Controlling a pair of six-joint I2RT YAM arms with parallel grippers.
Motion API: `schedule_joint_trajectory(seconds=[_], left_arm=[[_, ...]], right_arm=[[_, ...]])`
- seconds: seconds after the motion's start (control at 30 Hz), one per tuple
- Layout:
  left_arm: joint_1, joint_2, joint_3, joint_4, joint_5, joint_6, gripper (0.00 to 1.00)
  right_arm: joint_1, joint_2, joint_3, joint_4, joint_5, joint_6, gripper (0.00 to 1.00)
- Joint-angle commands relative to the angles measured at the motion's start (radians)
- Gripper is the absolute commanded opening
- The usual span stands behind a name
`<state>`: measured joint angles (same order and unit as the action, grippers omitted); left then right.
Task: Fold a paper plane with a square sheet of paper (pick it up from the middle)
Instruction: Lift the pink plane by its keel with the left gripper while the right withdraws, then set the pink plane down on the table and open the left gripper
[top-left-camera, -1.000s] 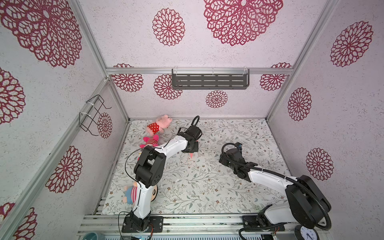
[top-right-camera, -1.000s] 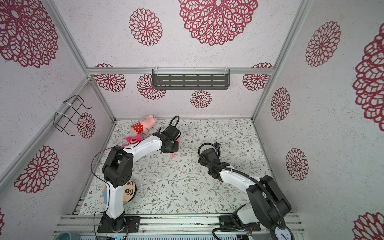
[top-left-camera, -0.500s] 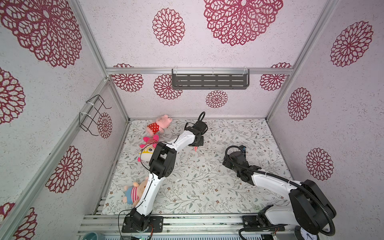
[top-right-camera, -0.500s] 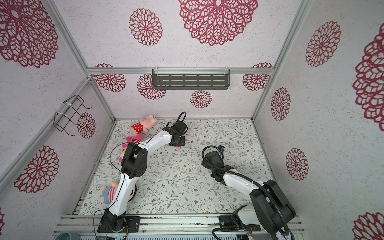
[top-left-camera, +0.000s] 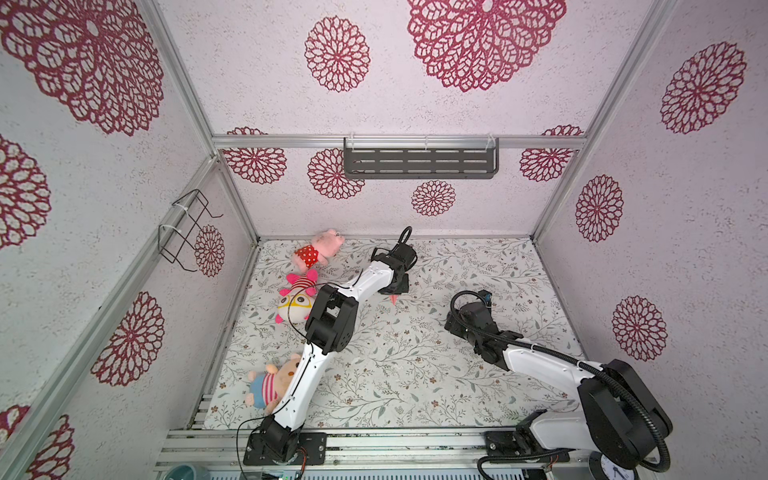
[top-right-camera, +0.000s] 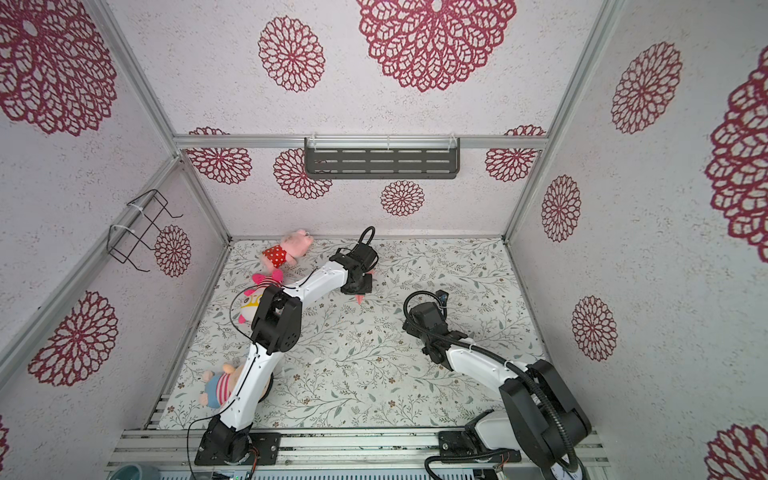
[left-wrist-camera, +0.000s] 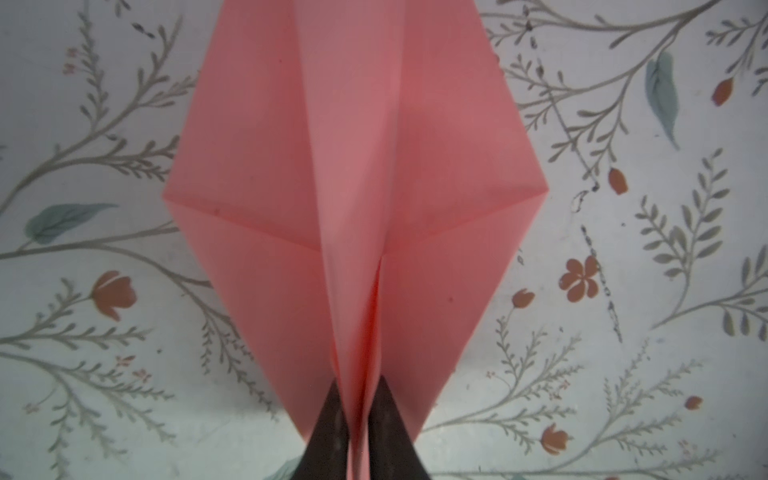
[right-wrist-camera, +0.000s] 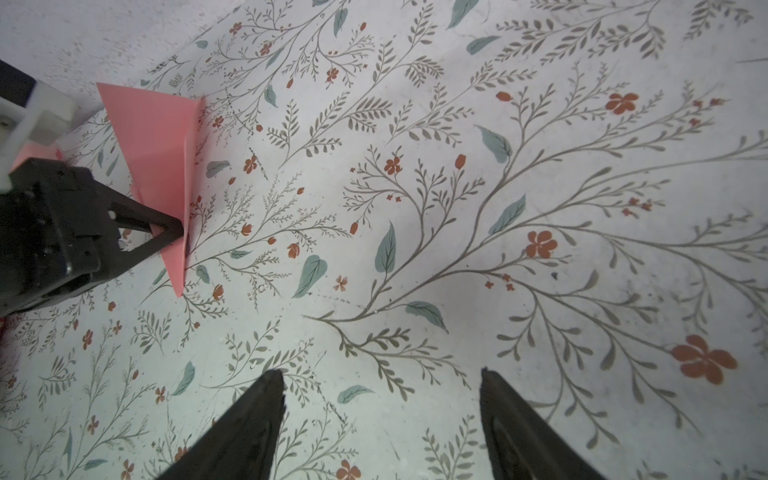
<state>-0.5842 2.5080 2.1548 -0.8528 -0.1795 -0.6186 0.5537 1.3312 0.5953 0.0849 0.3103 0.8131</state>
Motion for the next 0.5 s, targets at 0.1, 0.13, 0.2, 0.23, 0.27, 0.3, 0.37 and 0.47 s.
schedule_joint_trajectory(seconds=[0.1,0.13,0.2,0.23,0.27,0.3,0.37,0.47], left_arm=[[0.005,0.022,0.051,-0.048,0.018,-0.039,0.25],[0.006,0.012,0.052,-0.048,0.018,-0.039,0.25],[0.008,-0.028,0.053,-0.048,0.016,-0.032,0.27],[0.010,-0.055,0.050,-0.048,0.014,-0.030,0.29],[0.013,-0.089,0.046,-0.046,0.012,-0.025,0.30],[0.017,-0.127,0.036,-0.045,0.008,-0.022,0.32],[0.026,-0.223,-0.006,-0.025,-0.007,-0.016,0.34],[0.045,-0.400,-0.137,0.034,-0.061,-0.002,0.43]], right_arm=[[-0.011,-0.025,0.057,-0.016,0.019,-0.035,0.78],[-0.014,-0.027,0.066,-0.021,0.025,-0.041,0.78],[-0.021,-0.035,0.091,-0.040,0.040,-0.061,0.78],[-0.025,-0.039,0.104,-0.046,0.047,-0.073,0.79],[-0.028,-0.045,0.120,-0.056,0.058,-0.092,0.80],[-0.034,-0.052,0.138,-0.066,0.074,-0.113,0.81],[-0.046,-0.064,0.171,-0.079,0.106,-0.161,0.85],[-0.073,-0.083,0.220,-0.094,0.159,-0.260,0.90]])
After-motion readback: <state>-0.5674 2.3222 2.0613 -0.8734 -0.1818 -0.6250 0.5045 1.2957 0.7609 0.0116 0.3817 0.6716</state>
